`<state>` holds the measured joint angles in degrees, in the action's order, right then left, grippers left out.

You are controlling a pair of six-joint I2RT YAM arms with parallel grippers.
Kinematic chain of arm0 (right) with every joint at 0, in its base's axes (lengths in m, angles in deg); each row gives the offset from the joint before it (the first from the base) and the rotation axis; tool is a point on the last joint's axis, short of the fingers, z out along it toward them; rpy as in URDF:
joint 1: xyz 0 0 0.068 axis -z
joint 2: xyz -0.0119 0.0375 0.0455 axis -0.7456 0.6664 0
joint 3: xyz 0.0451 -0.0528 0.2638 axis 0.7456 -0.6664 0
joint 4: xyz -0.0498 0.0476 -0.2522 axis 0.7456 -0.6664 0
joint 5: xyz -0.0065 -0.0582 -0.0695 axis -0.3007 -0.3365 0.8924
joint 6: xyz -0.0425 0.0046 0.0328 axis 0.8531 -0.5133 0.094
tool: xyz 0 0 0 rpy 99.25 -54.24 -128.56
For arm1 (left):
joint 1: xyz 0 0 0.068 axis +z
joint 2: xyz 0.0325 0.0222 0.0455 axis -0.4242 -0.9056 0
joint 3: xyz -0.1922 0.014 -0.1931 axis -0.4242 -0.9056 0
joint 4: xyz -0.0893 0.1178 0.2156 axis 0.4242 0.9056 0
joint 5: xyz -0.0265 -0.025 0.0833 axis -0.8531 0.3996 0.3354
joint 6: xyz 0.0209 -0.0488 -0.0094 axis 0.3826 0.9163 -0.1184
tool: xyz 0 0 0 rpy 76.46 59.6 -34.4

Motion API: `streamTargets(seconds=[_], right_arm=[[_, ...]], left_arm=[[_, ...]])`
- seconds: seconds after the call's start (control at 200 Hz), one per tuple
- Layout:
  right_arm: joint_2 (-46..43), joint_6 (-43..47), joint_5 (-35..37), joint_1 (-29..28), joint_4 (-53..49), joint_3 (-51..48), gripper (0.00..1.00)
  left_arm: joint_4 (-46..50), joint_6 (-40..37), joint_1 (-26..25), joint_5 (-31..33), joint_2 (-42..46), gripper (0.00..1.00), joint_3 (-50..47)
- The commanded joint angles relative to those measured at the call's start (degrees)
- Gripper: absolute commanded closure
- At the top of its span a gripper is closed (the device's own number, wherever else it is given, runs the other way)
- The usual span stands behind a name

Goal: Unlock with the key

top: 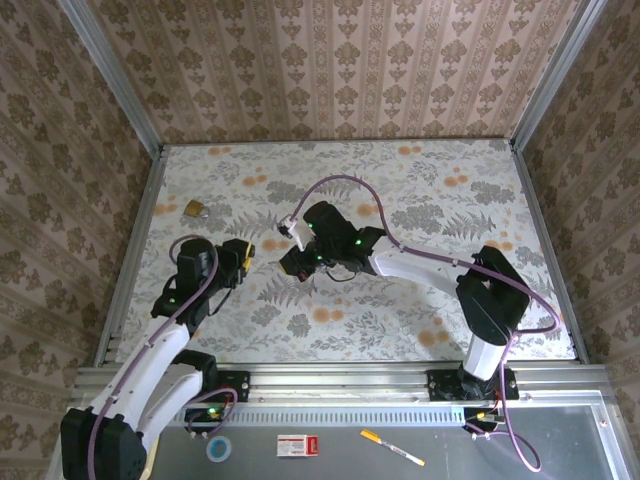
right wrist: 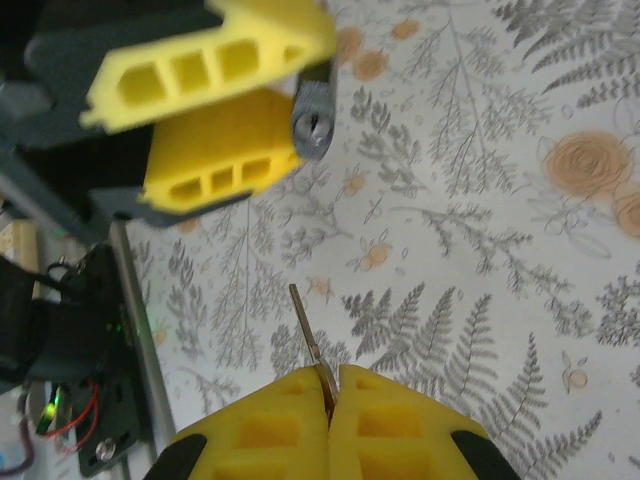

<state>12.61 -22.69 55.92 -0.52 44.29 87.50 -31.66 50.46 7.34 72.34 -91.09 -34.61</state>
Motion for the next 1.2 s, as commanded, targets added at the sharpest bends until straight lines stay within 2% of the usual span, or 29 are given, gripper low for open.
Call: streamTargets(seconds=[0.0, 0.14, 0.32, 0.725, 1.195], right_arm=[[0.75, -3.89, 3.87, -0.40, 8.17, -1.37, 1.00], [0.98, -6.94, 4.58, -0.44, 15.10, -3.50, 1.00], [3.05, -8.97, 3.04, -0.42, 17.35, -3.07, 1.00], [3.65, -10.57, 0.75, -1.36, 20.24, -4.62, 1.00], [5.23, -11.18, 1.67, -2.07, 20.33, -4.57, 1.00]], left_arm=[[0.55, 2.48, -1.03, 2.59, 1.01, 0.94, -0.39], [0.22, 2.93, -1.92, 3.04, 0.66, 0.95, -0.11], [-0.16, 3.37, -2.59, 3.66, 0.66, 0.96, -0.12], [-0.61, 3.59, -3.25, 4.71, 0.72, 0.97, -0.04], [-1.00, 3.81, -3.43, 5.08, 0.92, 0.98, -0.38]])
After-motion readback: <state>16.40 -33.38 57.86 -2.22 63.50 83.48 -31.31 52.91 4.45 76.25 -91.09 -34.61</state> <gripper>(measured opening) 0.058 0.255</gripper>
